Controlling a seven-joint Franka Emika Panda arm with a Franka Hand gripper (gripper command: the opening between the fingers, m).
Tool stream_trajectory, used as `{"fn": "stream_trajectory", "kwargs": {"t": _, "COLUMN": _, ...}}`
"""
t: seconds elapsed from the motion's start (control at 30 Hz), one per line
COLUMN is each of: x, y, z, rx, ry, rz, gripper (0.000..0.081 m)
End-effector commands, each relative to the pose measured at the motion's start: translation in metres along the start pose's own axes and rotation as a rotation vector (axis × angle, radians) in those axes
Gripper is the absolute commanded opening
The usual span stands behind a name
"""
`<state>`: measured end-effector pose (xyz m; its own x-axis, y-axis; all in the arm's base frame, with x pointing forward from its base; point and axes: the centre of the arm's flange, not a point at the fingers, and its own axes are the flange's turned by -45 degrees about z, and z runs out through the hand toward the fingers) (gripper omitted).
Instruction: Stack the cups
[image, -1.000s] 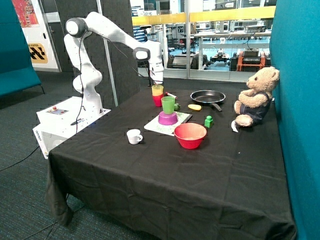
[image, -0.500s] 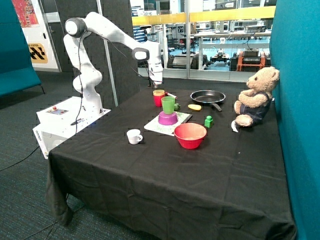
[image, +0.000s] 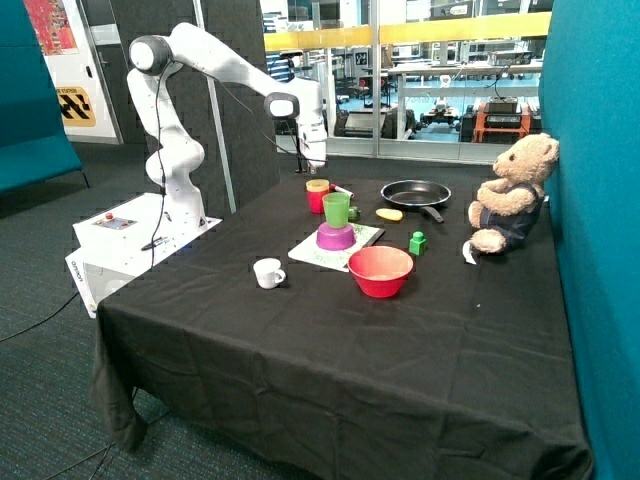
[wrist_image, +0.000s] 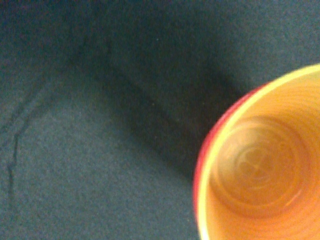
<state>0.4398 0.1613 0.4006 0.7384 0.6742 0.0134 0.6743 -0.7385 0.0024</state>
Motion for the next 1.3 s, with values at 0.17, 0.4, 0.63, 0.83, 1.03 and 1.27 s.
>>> {"fn": "stream_trajectory", "kwargs": {"t": 0.17, "x": 0.010, "y": 0.020, "z": -0.025, "rx": 0.0022, "ry": -0.0134, "rz": 0.020, "gripper": 0.0760}}
{"fn": "stream_trajectory", "kwargs": {"t": 0.4, "x": 0.013, "y": 0.029, "z": -0.034, "rx": 0.0021, "ry": -0.0135, "rz": 0.043, "gripper": 0.0807}}
{"fn": "stream_trajectory", "kwargs": {"t": 0.63, "x": 0.013, "y": 0.039, "z": -0.038, "rx": 0.0019, "ry": -0.0135, "rz": 0.070, "gripper": 0.0808}}
{"fn": "stream_trajectory", "kwargs": {"t": 0.83, "x": 0.011, "y": 0.052, "z": -0.043, "rx": 0.0016, "ry": -0.0135, "rz": 0.105, "gripper": 0.0779}}
{"fn": "stream_trajectory", "kwargs": {"t": 1.03, "x": 0.010, "y": 0.071, "z": -0.051, "rx": 0.0014, "ry": -0.0136, "rz": 0.134, "gripper": 0.0689}}
{"fn": "stream_trajectory", "kwargs": {"t": 1.27, "x": 0.005, "y": 0.090, "z": -0.055, "rx": 0.0012, "ry": -0.0136, "rz": 0.170, "gripper": 0.0658}}
